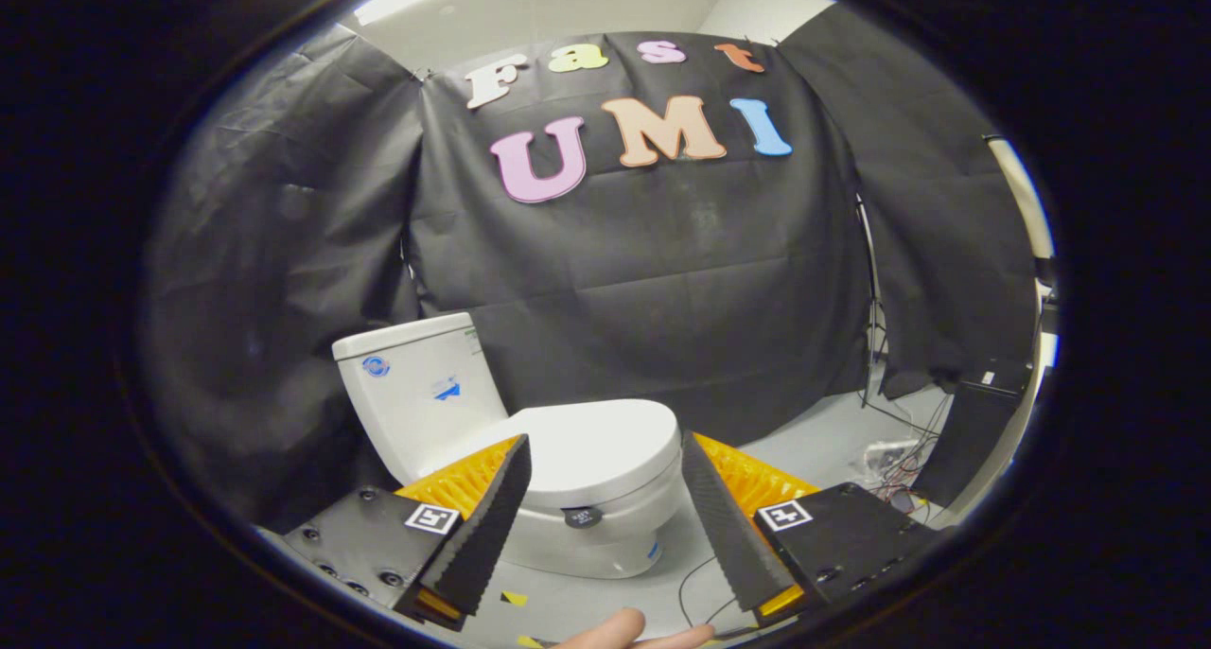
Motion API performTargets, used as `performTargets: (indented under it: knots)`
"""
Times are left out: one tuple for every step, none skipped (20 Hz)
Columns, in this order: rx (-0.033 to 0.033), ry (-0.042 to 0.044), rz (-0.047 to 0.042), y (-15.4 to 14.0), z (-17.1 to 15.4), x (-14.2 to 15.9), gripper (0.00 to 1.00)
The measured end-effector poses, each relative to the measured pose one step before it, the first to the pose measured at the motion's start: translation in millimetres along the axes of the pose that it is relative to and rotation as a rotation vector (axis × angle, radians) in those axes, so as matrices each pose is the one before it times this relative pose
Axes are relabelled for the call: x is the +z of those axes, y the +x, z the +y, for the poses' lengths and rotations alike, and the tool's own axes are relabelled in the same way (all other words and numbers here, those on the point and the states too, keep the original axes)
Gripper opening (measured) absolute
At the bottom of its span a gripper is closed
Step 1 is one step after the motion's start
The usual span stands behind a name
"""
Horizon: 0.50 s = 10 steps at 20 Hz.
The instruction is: Open the toilet lid.
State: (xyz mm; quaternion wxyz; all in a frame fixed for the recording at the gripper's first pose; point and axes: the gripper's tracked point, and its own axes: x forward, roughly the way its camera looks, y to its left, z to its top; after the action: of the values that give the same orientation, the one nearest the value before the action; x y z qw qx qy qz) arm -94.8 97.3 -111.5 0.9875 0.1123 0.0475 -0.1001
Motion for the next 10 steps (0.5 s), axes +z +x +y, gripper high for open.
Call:
performTargets:
  knots:
    - [0.0025, 0.00569, -0.00263, 1.65, 1.45, 0.28, 0.99]
    - [0.00225, 0.01011, -0.00115, 2.17, 0.83, 0.93, 0.99]
    - [-0.00423, 0.01849, -0.00143, 2.64, 0.02, -0.97, 0.99]
    - [0.00013, 0.02523, -0.00419, 1.93, 0.41, 1.23, 0.99]
    - [-0.00068, 0.01945, -0.00742, 0.83, 1.66, 0.21, 0.99]
    - [-0.00285, 0.01179, -0.00249, 2.35, 0.4, 0.75, 0.98]
    - [-0.00307, 0.00689, 0.00487, 2.88, -0.04, -2.83, 0.98]
    - [-0.00562, 0.00462, 0.00889, 3.02, -0.04, -2.53, 0.98]
    - [-0.00447, 0.00859, 0.01257, 4.33, 0.13, -3.0, 0.98]
    - [-0.00639, 0.01156, 0.01466, 3.72, -0.44, -4.12, 0.98]
